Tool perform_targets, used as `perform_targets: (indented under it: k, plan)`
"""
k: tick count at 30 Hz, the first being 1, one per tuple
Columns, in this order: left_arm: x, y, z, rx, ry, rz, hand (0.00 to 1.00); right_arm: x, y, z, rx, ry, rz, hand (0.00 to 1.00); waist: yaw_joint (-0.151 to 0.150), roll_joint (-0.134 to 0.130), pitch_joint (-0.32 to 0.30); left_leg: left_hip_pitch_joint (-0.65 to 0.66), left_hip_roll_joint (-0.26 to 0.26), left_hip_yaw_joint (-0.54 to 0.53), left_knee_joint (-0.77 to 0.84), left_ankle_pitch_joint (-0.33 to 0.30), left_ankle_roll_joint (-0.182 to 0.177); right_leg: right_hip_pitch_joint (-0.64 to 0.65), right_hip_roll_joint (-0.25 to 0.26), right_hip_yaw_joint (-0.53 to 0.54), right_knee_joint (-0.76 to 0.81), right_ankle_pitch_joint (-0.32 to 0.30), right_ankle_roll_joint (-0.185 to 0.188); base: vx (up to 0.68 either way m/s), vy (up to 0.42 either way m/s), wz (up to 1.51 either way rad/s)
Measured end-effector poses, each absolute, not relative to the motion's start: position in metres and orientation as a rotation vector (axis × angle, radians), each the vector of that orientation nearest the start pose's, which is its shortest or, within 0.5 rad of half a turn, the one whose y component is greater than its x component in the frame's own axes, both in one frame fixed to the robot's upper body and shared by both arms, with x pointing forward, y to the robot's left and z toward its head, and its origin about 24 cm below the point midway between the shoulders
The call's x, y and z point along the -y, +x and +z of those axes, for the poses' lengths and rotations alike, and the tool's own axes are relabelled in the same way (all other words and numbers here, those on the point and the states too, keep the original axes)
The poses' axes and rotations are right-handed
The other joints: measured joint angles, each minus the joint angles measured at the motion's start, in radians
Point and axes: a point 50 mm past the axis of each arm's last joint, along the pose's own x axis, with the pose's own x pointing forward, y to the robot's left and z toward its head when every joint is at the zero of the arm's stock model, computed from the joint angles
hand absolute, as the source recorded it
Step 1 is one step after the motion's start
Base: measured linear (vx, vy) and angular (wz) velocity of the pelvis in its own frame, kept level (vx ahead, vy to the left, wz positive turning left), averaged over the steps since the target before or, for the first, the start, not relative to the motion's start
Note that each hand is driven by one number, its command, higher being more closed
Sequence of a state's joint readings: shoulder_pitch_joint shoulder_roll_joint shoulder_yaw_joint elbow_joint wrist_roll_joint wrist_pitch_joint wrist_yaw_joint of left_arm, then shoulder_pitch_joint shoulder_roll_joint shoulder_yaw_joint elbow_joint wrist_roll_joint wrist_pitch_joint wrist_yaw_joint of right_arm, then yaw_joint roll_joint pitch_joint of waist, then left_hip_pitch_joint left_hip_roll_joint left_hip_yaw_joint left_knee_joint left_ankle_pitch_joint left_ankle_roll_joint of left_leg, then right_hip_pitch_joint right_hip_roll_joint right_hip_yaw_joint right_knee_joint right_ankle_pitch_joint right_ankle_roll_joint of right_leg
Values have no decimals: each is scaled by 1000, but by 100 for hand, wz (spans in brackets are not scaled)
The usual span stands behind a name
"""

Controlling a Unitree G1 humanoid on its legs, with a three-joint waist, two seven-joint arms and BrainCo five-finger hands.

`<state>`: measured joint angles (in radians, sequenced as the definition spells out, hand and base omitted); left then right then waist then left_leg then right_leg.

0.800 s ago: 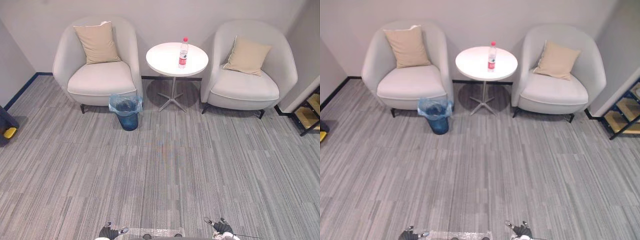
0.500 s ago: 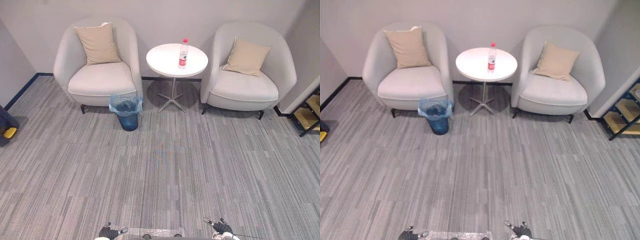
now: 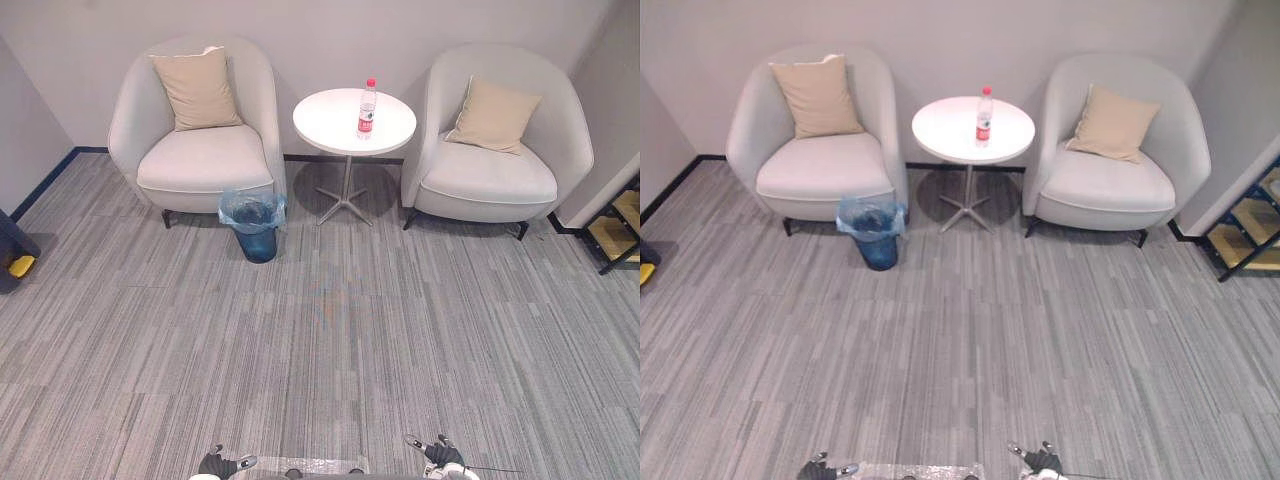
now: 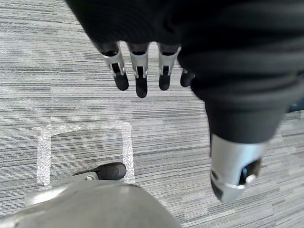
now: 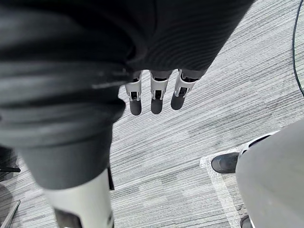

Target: Gather rubbish on tea table into small bin, then transfer packed bag to large trash can.

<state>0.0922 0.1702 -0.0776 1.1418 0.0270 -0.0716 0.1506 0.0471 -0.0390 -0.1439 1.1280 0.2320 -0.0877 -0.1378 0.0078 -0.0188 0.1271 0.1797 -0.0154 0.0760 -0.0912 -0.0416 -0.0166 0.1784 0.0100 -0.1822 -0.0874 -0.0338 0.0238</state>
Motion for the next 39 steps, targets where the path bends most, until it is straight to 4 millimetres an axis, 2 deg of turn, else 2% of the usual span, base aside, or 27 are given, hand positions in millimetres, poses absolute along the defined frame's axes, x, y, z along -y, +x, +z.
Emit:
perform_targets:
  k: [6, 9, 11, 12, 13, 15, 16, 17, 18, 20, 21, 23, 24, 25, 27, 28, 29, 30, 31, 32, 33, 34, 35, 36, 37, 38, 39]
  plan:
    - [-217, 77, -163, -1147, 294, 150, 0, 190, 95, -164, -1075, 168, -429, 0, 0, -2, 0, -4, 3, 14, 13, -7, -6, -2, 2, 14, -1, 2, -3, 0, 0, -6]
    - [-218, 78, -163, -1147, 296, 151, 0, 190, 95, -164, -1072, 170, -431, 0, -2, -3, 4, -52, 11, 30, 128, -70, -10, -1, 3, 32, 0, 4, -6, -1, -20, -20]
    - [-218, 84, -162, -1135, 294, 150, 0, 192, 96, -163, -1061, 174, -436, 0, -3, 5, 13, -117, 39, 53, 298, -152, -28, -3, 14, 40, 20, -18, -31, 1, -25, -14]
    - [-218, 85, -162, -1135, 294, 151, 0, 193, 97, -163, -1057, 176, -439, 0, -3, 7, 19, -131, 46, 55, 341, -167, -40, -3, 17, 44, 24, -27, -39, -60, -11, -5]
    - [-219, 88, -161, -1126, 288, 160, 0, 193, 98, -162, -1048, 185, -444, 0, -1, 5, 34, -186, 61, 62, 485, -186, -66, -2, 20, 53, 44, -51, -65, -69, -14, -7]
    - [-218, 94, -159, -1099, 263, 181, 0, 195, 99, -161, -1036, 210, -467, 0, 2, 14, 54, -277, 91, 81, 699, -167, -87, -2, 18, 74, 93, -83, -81, -37, -16, -19]
    - [-218, 94, -158, -1097, 256, 188, 0, 196, 99, -161, -1035, 211, -471, 0, 3, 10, 60, -294, 94, 82, 736, -157, -87, -4, 17, 79, 104, -91, -86, 35, 39, -37]
    - [-218, 96, -158, -1085, 233, 210, 0, 197, 102, -160, -1025, 215, -477, 0, 3, 17, 68, -341, 115, 106, 844, -191, -40, -4, 4, 97, 130, -117, -98, 52, 63, -34]
    - [-217, 96, -157, -1084, 227, 214, 0, 198, 102, -160, -1023, 214, -478, 0, 2, 19, 68, -358, 122, 111, 861, -204, -41, -4, -1, 106, 133, -120, -98, 103, 111, -45]
    - [-217, 99, -157, -1072, 219, 218, 0, 200, 103, -160, -1021, 212, -486, 0, 4, 21, 74, -392, 124, 107, 813, -216, -52, -4, -31, 131, 134, -130, -86, 132, 132, -35]
    - [-217, 100, -156, -1069, 217, 218, 0, 200, 103, -159, -1020, 211, -490, 0, 6, 22, 76, -391, 115, 106, 715, -210, -60, -4, -56, 143, 134, -139, -69, 207, 213, -36]
    - [-214, 102, -157, -1066, 203, 216, 0, 204, 109, -157, -999, 205, -491, 0, 3, 37, 78, -381, 94, 79, 456, -159, -81, -6, -91, 171, 134, -165, -26, 314, 324, -35]
    - [-210, 102, -157, -1066, 193, 211, 0, 209, 109, -156, -996, 191, -496, 0, 7, 55, 83, -362, 91, 59, 353, -69, -96, -8, -97, 192, 135, -178, -2, 334, 329, -34]
    - [-209, 103, -157, -1065, 193, 210, 0, 212, 107, -157, -1005, 182, -500, 0, 12, 62, 78, -353, 81, 63, 342, -37, -80, -4, -102, 202, 137, -184, 13, 395, 318, -39]
    - [-216, 104, -156, -1061, 214, 214, 0, 204, 105, -159, -1024, 188, -486, 0, 23, 26, 62, -376, 19, 81, 375, -86, -20, -39, -146, 219, 233, -225, 54, 476, 252, -15]
    - [-217, 107, -155, -1056, 216, 214, 0, 204, 105, -159, -1027, 186, -482, 0, 24, 16, 63, -368, 3, 98, 378, -104, 0, -75, -166, 223, 302, -244, 68, 411, 174, -2]
    - [-217, 108, -155, -1052, 215, 214, 0, 205, 105, -159, -1028, 184, -480, 0, 27, 16, 63, -359, 0, 108, 377, -109, 0, -91, -169, 232, 342, -248, 73, 396, 159, -26]
    - [-216, 107, -155, -1058, 208, 217, 0, 202, 105, -159, -1032, 191, -476, 0, 34, 15, 61, -313, -4, 133, 367, -118, 15, -133, -170, 262, 473, -243, 80, 403, 143, -45]
    - [-218, 103, -156, -1068, 209, 221, 0, 200, 105, -160, -1033, 187, -469, 0, 40, 5, 55, -262, -12, 154, 337, -126, 26, -191, -172, 281, 626, -224, 111, 406, 128, -46]
    - [-218, 102, -156, -1070, 212, 220, 0, 199, 105, -160, -1034, 186, -465, 0, 40, 2, 53, -242, -13, 159, 325, -129, 31, -213, -173, 284, 690, -210, 133, 407, 79, -32]
    - [-220, 104, -155, -1067, 235, 202, 0, 198, 109, -159, -1022, 181, -454, 0, 31, -5, 50, -185, -18, 158, 291, -141, 41, -270, -182, 259, 855, -177, 188, 395, 29, -8]
    - [-219, 108, -155, -1061, 253, 181, 0, 199, 112, -158, -1012, 189, -461, 0, 25, -5, 52, -124, -17, 145, 251, -144, 45, -321, -212, 175, 990, -206, 137, 393, 6, -2]
    - [-217, 110, -155, -1058, 257, 171, 0, 199, 114, -157, -1005, 188, -459, 0, 22, 0, 55, -87, -13, 135, 227, -144, 45, -341, -231, 107, 1034, -224, 103, 381, -32, 4]
    - [-213, 114, -154, -1047, 255, 158, 0, 201, 119, -154, -984, 180, -454, 0, 8, 15, 63, -31, 6, 130, 193, -144, 45, -370, -256, -9, 1057, -260, 45, 365, -64, 7]
    - [-210, 117, -154, -1040, 250, 152, 0, 205, 122, -152, -969, 161, -447, 0, 0, 22, 66, -5, 24, 130, 188, -144, 45, -392, -260, -74, 1032, -280, 18, 430, -118, 7]
    - [-205, 120, -154, -1034, 240, 145, 0, 205, 128, -150, -950, 145, -432, 0, -9, 30, 71, 19, 51, 131, 188, -144, 44, -427, -251, -135, 947, -296, 7, 349, -129, 3]
    - [-203, 121, -154, -1032, 234, 142, 0, 205, 131, -149, -941, 139, -427, 0, -10, 32, 72, 27, 61, 131, 188, -144, 44, -443, -242, -151, 897, -294, 7, 355, -168, -4]
